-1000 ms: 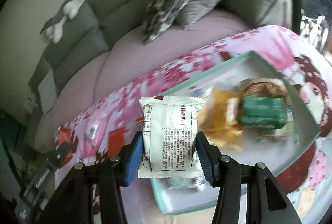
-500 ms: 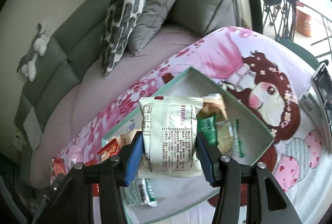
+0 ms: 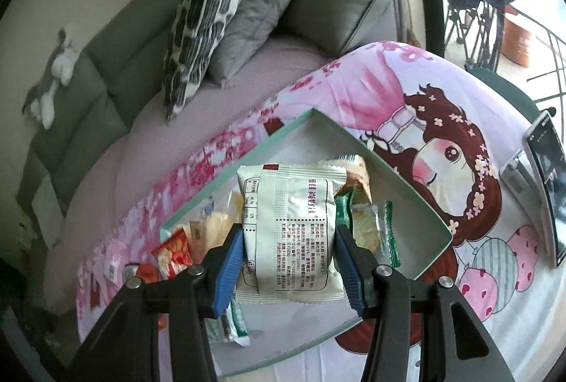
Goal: Organize snacks
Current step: 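Carry the biscuit pack and white pack over the tray with both grippers, then lower both packs into the tray and open both grippers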
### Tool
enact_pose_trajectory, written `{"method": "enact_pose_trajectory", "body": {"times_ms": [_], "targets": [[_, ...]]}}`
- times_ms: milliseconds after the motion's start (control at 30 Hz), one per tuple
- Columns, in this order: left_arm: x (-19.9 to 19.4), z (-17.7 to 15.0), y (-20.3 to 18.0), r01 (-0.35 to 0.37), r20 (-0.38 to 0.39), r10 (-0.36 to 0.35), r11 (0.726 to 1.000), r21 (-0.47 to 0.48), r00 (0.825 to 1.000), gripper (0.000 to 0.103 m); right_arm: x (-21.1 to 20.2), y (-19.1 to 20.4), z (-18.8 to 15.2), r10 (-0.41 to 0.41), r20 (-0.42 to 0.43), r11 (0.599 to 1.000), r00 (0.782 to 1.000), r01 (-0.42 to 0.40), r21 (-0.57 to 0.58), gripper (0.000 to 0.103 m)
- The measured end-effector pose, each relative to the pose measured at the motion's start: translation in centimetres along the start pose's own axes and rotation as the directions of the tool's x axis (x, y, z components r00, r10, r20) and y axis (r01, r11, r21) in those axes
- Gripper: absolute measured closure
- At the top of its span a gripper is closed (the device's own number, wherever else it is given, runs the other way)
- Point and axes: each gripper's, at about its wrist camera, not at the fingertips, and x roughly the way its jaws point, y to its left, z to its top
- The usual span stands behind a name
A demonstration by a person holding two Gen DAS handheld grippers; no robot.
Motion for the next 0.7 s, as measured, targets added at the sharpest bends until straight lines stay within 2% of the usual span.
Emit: {"method": "enact_pose_trajectory", "body": {"times_ms": [133, 267, 700], "targets": [[1.2, -0.6, -0.5, 0.006, -0.046, -0.005, 1.0, 0.007, 0.999, 0.062, 1.3, 0.9, -0.8, -0.06, -0.05, 0.995, 0.997, 0.055, -0.081, 0.049], [2.0, -0.9, -0.8, 0.006, -0.065, -0.005, 1.0, 0.014, 0.998, 0.062, 2.4, 1.6, -1.5, -0.073, -0.096, 0.989, 0.993, 0.06, -0.132, 0.049], [3.0, -1.3, -1.0, -0.002, -0.1, 0.005, 1.0, 0.03, 0.995, 0.062, 4.6, 1.9, -2.5, -0.119, -0.179, 0.98, 0.977, 0.087, -0.177, 0.049]]}}
